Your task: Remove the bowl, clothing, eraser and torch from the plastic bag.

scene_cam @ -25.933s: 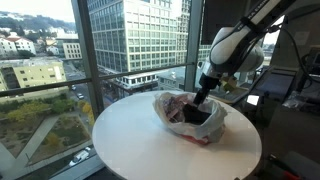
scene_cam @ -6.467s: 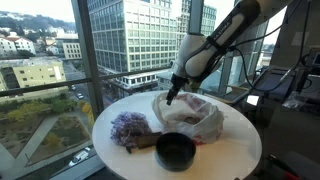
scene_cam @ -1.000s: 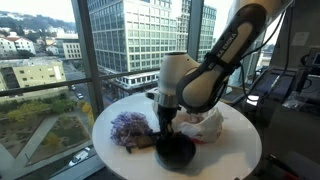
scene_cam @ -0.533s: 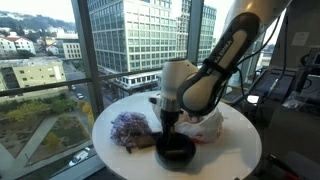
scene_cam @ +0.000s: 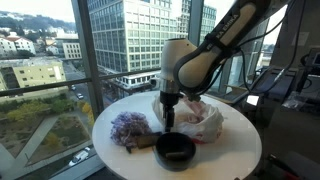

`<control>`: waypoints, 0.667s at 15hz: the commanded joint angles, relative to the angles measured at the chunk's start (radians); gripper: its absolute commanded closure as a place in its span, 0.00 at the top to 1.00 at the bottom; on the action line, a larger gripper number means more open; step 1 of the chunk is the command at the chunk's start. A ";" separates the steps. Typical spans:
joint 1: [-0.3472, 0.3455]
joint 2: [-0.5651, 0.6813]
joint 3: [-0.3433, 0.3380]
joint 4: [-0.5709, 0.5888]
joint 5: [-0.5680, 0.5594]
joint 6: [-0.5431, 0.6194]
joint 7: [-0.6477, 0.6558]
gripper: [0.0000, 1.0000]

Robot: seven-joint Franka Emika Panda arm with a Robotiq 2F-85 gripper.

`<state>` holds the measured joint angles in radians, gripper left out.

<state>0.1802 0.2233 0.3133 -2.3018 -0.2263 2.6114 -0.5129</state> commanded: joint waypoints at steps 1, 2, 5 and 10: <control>0.013 -0.121 -0.020 -0.011 0.016 -0.110 0.075 1.00; 0.015 -0.139 -0.031 -0.013 0.000 -0.130 0.103 0.99; 0.013 -0.184 -0.050 -0.026 0.002 -0.161 0.157 1.00; 0.013 -0.161 -0.066 -0.018 0.024 -0.152 0.142 1.00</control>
